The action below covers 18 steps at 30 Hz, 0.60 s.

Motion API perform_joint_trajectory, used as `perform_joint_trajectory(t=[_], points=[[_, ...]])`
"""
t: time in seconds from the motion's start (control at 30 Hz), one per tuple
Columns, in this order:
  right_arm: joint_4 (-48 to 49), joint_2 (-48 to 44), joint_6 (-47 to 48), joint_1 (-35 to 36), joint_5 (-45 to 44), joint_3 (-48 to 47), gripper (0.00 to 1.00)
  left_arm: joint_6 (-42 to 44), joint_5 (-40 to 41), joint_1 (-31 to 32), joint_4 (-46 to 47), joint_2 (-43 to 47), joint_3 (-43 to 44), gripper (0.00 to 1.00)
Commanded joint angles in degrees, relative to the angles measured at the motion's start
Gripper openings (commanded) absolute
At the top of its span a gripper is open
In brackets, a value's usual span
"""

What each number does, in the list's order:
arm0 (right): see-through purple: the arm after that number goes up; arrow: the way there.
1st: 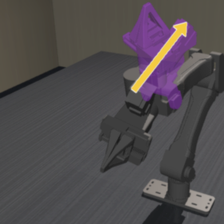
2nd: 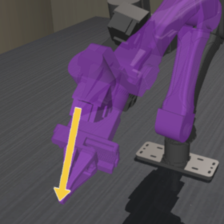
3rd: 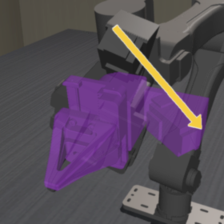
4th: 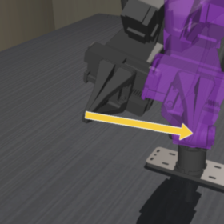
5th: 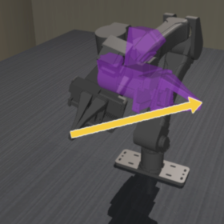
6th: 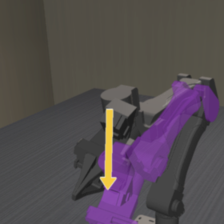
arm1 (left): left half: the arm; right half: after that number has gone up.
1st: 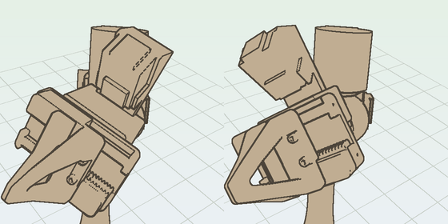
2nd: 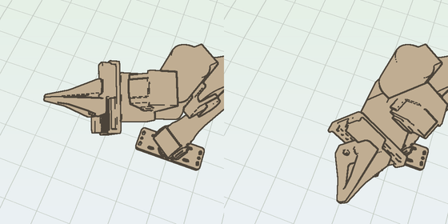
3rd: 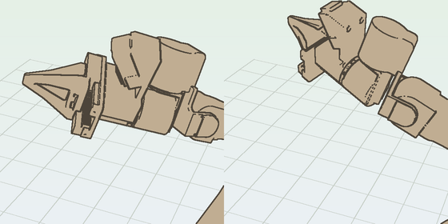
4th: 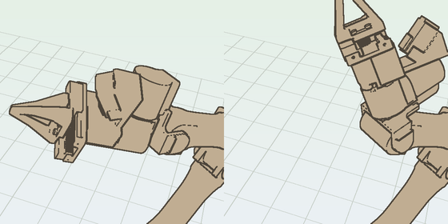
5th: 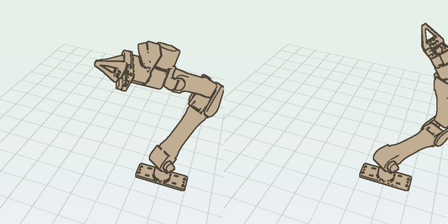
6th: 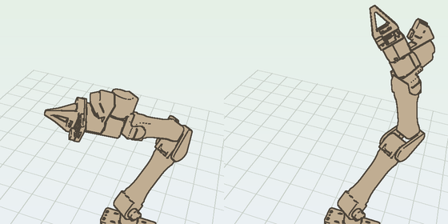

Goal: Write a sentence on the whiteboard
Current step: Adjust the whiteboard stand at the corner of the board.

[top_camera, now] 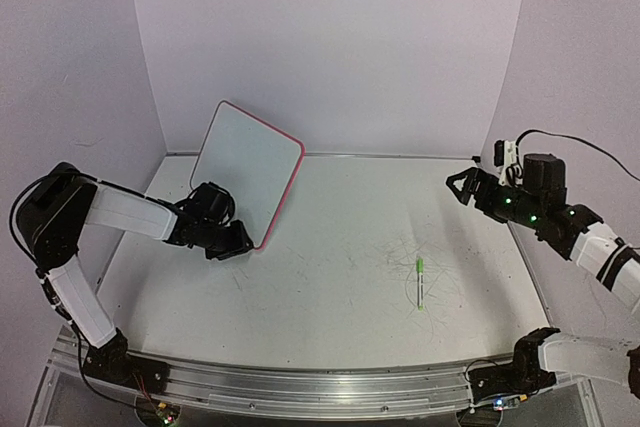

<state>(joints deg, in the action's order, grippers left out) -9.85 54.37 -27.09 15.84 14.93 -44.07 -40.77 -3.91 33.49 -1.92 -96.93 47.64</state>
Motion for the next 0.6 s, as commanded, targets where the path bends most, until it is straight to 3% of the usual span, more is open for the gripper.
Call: perform_joint_trajectory(t=[0.0, 0.07, 0.17, 0.23, 0.57], points=[[3.12, -0.84, -0.69, 0.36, 1.52, -0.42, 0.98, 3.61, 8.51, -2.02, -3.47, 7.07, -0.58, 0.34], [3.56, -0.84, -0.87, 0.51, 1.94, -0.46, 0.98, 4.35, 8.98, -4.11, -4.21, 8.41, -0.97, 0.37], [4.12, -0.62, -1.08, 0.88, 2.31, -0.27, 0.98, 5.99, 7.27, -8.99, -4.42, 8.80, -1.00, 0.52], [4.14, -0.15, -1.32, 1.24, 2.43, -0.22, 0.98, 7.17, 7.12, -10.68, -4.48, 7.77, -0.13, 0.53], [4.14, -1.58, -2.44, 4.00, 2.15, 0.61, 0.98, 9.39, 6.95, -12.12, -4.13, -4.66, 4.95, 0.29]])
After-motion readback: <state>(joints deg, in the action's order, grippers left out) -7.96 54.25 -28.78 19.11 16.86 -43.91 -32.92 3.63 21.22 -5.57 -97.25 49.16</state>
